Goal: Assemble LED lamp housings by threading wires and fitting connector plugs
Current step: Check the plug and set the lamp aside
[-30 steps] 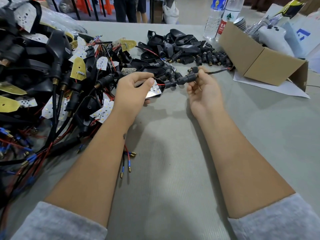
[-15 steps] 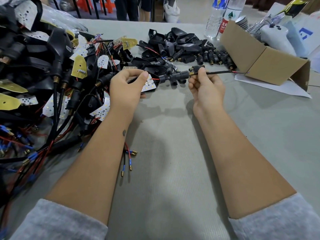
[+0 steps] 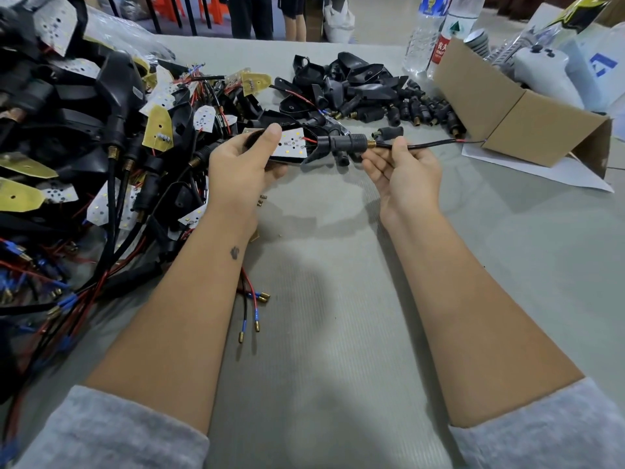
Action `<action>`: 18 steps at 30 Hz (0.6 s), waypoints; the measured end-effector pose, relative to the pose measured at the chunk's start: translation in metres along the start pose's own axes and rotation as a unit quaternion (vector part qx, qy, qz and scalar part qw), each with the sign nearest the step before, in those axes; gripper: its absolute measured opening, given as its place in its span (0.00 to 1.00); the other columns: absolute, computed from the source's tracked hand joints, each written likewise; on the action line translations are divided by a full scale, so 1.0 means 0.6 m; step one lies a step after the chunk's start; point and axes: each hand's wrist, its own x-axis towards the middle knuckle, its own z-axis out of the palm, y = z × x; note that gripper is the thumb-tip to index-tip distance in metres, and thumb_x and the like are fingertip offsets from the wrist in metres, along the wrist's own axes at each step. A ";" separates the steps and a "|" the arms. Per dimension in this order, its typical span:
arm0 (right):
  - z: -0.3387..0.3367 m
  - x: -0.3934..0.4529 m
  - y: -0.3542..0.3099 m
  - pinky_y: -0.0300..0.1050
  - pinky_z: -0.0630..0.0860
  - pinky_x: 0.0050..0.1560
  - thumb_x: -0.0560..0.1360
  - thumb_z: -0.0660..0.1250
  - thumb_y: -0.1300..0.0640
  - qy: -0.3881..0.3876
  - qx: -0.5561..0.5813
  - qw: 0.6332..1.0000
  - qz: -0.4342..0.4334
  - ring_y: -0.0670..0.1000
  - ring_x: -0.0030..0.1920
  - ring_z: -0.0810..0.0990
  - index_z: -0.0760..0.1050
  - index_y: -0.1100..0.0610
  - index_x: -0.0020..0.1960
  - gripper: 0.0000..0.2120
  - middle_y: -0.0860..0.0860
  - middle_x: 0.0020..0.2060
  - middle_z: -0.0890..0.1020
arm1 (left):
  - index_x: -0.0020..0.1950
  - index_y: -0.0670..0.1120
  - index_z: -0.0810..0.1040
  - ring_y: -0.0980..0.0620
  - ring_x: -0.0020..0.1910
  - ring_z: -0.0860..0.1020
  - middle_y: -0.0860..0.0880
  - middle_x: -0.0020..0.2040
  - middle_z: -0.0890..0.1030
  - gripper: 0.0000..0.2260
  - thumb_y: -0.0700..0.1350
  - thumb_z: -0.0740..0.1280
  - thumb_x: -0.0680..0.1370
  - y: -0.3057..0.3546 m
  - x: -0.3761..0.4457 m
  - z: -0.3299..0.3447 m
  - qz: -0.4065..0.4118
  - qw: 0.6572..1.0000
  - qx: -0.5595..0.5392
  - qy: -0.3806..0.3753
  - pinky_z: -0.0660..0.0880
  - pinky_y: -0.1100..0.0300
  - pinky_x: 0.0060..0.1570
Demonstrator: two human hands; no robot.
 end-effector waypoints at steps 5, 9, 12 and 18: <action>-0.001 -0.003 -0.002 0.40 0.80 0.33 0.84 0.56 0.61 -0.013 0.008 1.000 0.010 0.50 0.31 0.84 0.68 0.64 0.53 0.06 0.57 0.31 0.81 | 0.45 0.42 0.81 0.57 0.36 0.80 0.50 0.37 0.84 0.04 0.39 0.68 0.79 0.003 -0.002 -0.004 -0.015 0.998 -0.068 0.009 0.78 0.65 0.40; 0.001 -0.004 -0.004 0.42 0.81 0.35 0.84 0.55 0.61 -0.024 0.024 0.999 0.024 0.53 0.34 0.85 0.67 0.62 0.51 0.06 0.59 0.33 0.82 | 0.48 0.41 0.81 0.55 0.40 0.83 0.49 0.40 0.85 0.04 0.40 0.67 0.79 0.005 0.000 -0.005 -0.018 0.994 -0.105 0.007 0.78 0.64 0.42; 0.003 -0.005 -0.002 0.43 0.82 0.36 0.84 0.54 0.61 -0.036 0.050 0.998 0.030 0.54 0.34 0.85 0.66 0.62 0.50 0.06 0.58 0.30 0.83 | 0.49 0.40 0.80 0.51 0.45 0.85 0.46 0.41 0.86 0.04 0.40 0.67 0.80 0.006 0.001 -0.004 -0.037 0.989 -0.146 -0.006 0.80 0.61 0.46; 0.009 -0.011 0.003 0.43 0.81 0.36 0.84 0.55 0.61 -0.090 0.038 0.994 0.049 0.55 0.37 0.86 0.67 0.63 0.53 0.06 0.59 0.33 0.84 | 0.68 0.35 0.68 0.43 0.46 0.85 0.37 0.47 0.85 0.19 0.48 0.61 0.83 0.002 0.002 0.008 -0.133 0.966 -0.210 -0.076 0.81 0.56 0.41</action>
